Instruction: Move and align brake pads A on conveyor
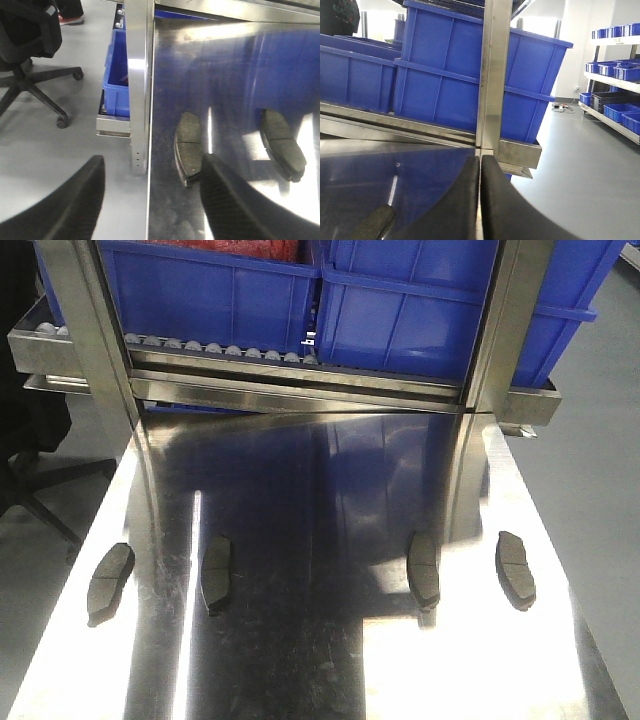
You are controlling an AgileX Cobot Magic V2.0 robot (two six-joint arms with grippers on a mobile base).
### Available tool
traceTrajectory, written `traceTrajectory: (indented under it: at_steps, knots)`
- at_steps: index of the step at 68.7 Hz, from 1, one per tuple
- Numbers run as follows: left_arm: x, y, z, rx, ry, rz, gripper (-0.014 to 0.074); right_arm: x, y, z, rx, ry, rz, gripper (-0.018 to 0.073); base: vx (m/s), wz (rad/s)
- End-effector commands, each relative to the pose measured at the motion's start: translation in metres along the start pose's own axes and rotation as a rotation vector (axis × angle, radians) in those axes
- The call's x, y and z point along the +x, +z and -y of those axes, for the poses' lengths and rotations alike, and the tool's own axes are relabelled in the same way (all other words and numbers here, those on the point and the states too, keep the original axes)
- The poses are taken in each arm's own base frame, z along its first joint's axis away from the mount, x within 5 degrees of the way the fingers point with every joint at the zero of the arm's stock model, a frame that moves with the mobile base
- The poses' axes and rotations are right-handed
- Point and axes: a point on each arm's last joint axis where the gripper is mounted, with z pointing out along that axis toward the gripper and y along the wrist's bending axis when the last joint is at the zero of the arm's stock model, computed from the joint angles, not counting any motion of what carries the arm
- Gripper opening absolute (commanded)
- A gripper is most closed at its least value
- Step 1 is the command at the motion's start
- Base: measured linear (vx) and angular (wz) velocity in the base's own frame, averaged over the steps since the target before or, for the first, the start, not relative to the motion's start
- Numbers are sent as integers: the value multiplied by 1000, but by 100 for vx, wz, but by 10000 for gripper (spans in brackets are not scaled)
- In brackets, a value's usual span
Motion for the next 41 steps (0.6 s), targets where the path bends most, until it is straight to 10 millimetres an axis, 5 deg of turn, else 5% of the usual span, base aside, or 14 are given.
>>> traceTrajectory:
  at_steps: [1, 15, 25, 41]
  knots:
    - [-16, -3, 3, 21, -21, 90, 442, -6, -1, 1, 13, -9, 80, -10, 0, 0]
    - [-20, -4, 5, 44, -83, 100, 440, -6, -1, 1, 13, -9, 80, -10, 0, 0]
    - [-44, 2, 8, 28, -23, 7, 440, -6, -1, 1, 13, -9, 80, -10, 0, 0]
    - [-79, 42, 17, 38, 42, -274, 440, -6, -1, 1, 13, -9, 80, -10, 0, 0]
